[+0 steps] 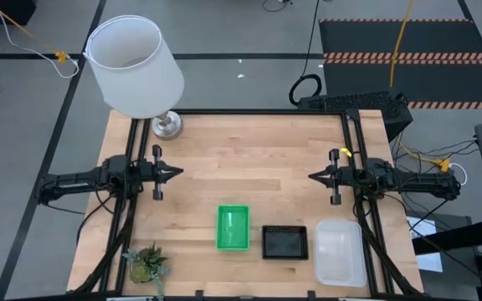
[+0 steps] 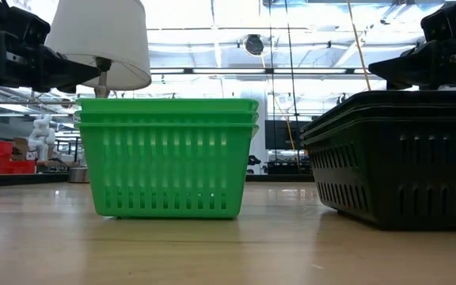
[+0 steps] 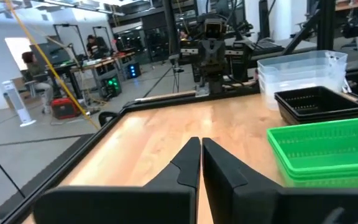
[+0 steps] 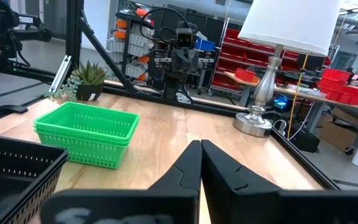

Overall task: Stack baskets by color
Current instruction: Return to Home Position

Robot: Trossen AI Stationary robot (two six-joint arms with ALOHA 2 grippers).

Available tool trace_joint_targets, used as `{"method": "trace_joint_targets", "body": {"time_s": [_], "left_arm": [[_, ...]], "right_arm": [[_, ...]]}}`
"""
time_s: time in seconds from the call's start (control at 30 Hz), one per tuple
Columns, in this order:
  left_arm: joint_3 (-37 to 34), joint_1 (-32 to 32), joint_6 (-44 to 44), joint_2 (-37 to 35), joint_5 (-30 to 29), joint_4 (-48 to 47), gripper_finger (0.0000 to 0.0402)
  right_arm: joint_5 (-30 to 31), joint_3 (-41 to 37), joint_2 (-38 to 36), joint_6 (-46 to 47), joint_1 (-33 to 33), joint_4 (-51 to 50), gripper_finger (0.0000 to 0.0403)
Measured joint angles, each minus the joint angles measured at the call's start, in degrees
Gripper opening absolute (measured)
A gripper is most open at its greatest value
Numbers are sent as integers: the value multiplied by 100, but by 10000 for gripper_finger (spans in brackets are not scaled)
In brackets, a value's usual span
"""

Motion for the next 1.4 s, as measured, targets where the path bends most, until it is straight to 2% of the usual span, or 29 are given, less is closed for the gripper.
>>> {"method": "trace_joint_targets", "body": {"time_s": [0.13, 0.43, 0.77, 1.4], "left_arm": [[0, 8, 64, 0, -9, 4, 22], [0, 8, 28, 0, -30, 12, 3], [0, 8, 24, 0, -30, 15, 36], [0, 8, 24, 0, -30, 20, 37]], "right_arm": [[0, 0, 0, 0, 2, 0, 2], [2, 0, 0, 0, 2, 0, 2], [2, 0, 0, 0, 2, 0, 2], [2, 0, 0, 0, 2, 0, 2]]}}
